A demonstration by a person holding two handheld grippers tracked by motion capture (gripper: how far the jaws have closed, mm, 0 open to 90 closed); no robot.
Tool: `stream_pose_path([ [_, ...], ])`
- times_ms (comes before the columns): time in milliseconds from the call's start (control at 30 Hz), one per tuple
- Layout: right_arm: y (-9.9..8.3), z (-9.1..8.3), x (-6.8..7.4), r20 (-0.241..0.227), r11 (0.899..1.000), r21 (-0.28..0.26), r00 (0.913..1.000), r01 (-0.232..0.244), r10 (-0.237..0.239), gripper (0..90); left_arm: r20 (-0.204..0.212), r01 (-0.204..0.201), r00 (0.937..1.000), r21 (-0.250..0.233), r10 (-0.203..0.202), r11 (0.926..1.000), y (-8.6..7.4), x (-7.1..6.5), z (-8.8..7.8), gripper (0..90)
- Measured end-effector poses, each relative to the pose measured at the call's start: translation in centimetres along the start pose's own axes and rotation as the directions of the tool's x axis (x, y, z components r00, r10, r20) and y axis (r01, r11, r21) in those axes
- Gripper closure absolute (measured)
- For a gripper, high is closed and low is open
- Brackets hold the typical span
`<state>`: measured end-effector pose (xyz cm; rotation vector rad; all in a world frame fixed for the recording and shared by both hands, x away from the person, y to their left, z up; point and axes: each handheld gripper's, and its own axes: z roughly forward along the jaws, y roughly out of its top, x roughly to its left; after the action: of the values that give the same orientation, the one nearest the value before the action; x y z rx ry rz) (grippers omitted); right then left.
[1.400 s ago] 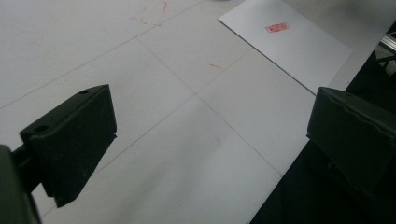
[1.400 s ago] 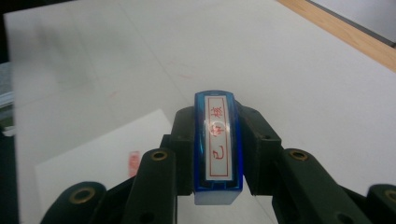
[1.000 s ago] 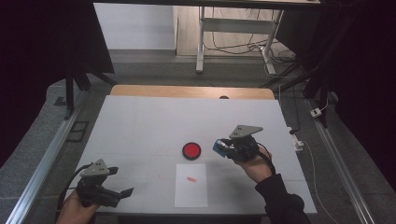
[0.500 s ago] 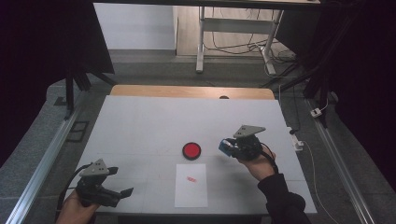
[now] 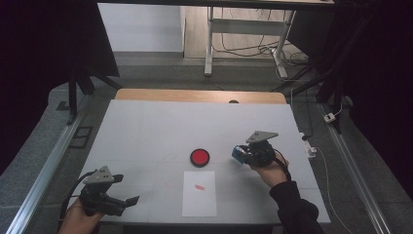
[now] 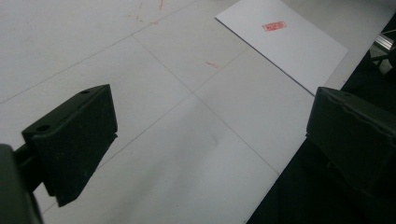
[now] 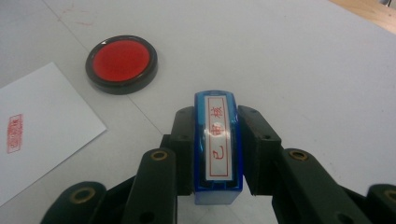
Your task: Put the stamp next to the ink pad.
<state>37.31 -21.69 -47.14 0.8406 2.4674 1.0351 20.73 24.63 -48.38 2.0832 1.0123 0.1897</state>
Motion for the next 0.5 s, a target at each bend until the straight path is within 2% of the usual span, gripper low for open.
stream_pose_path([
  [500,-0.9,1.5,-0.3,0.003,0.999,0.045,1.0000,-0.001,0.001,68.4,-0.001,-0.004,1.0000,0.005,0.004,1.0000,0.0,0.0,0.0,2.8],
])
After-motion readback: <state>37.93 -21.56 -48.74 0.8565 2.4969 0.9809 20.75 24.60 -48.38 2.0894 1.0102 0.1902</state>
